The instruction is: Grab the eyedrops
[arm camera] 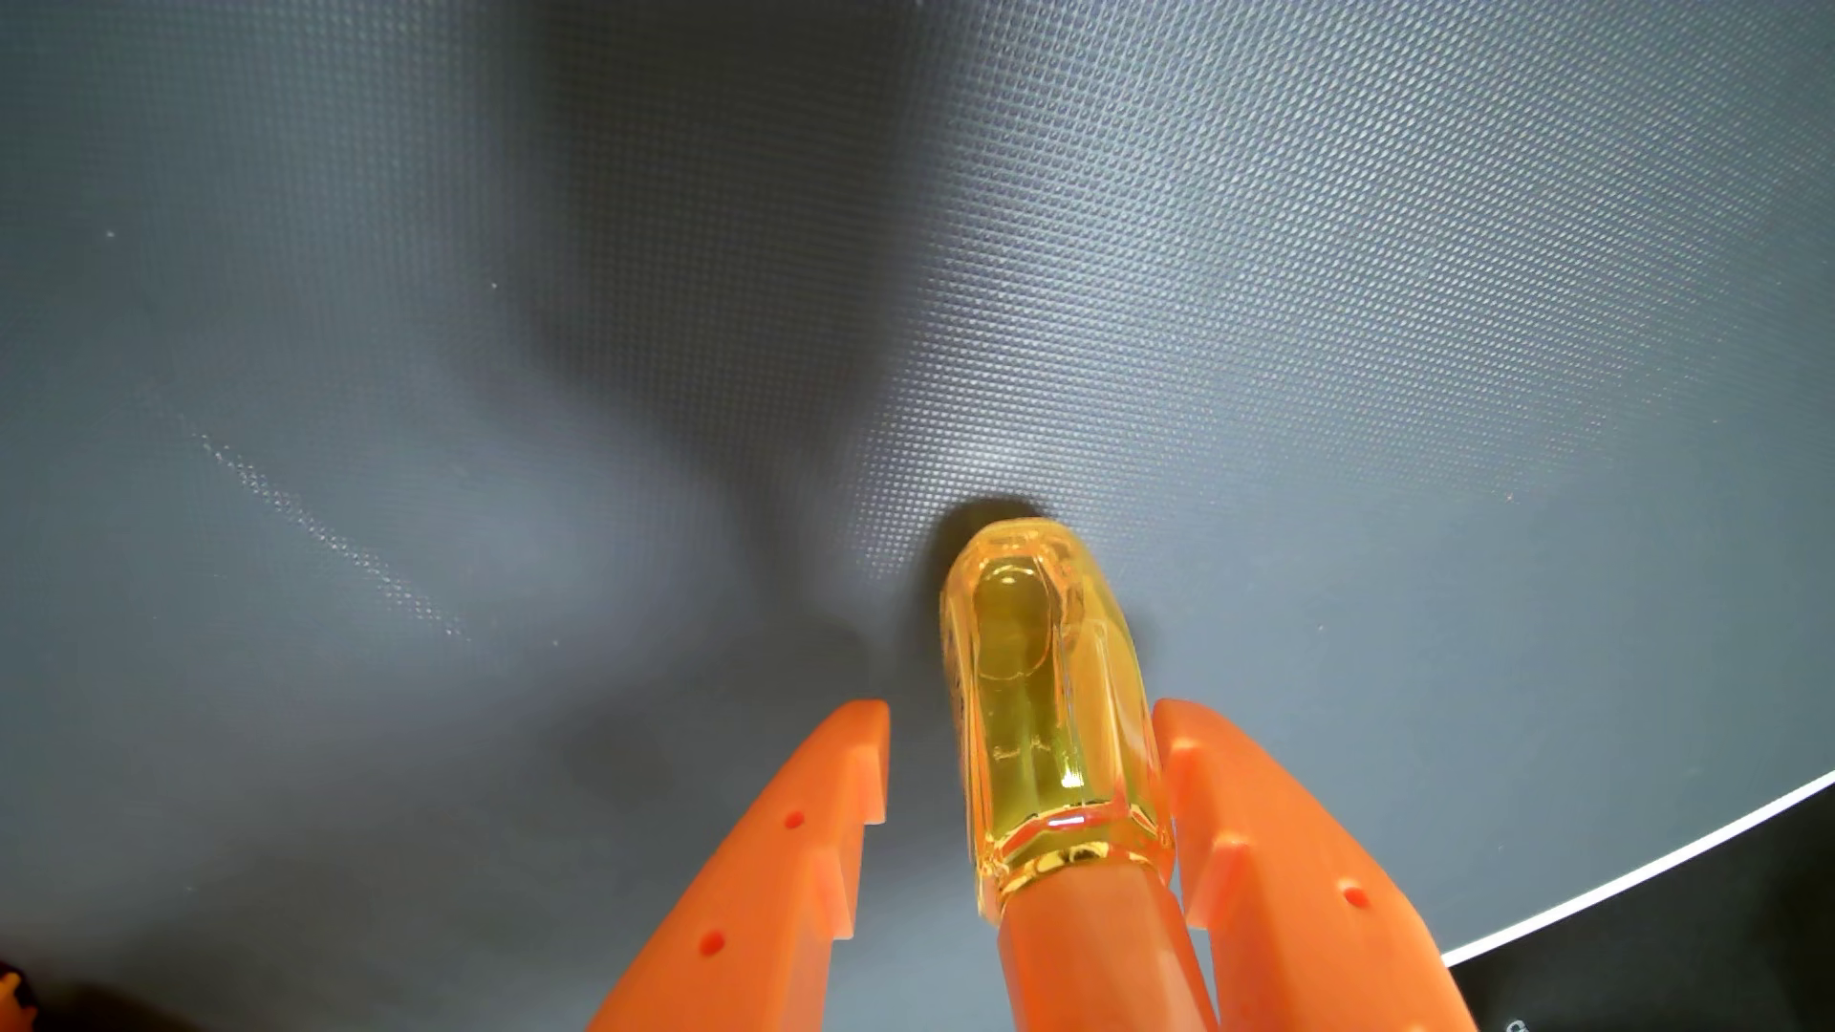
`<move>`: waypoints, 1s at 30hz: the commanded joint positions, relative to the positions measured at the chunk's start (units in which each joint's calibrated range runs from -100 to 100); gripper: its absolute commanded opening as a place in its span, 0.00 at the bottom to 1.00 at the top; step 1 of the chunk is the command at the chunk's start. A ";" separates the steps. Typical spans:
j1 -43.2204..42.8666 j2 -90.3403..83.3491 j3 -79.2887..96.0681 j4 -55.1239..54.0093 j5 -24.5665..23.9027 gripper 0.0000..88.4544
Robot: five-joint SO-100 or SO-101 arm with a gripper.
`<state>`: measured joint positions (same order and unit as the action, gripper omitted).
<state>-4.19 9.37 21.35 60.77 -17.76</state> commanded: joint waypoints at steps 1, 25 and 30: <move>0.37 -0.41 0.39 -0.49 -0.27 0.18; 0.54 -0.49 1.38 -2.74 -0.11 0.01; 0.54 -0.49 1.38 -2.83 -0.11 0.01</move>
<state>-3.75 9.37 23.52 58.50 -18.02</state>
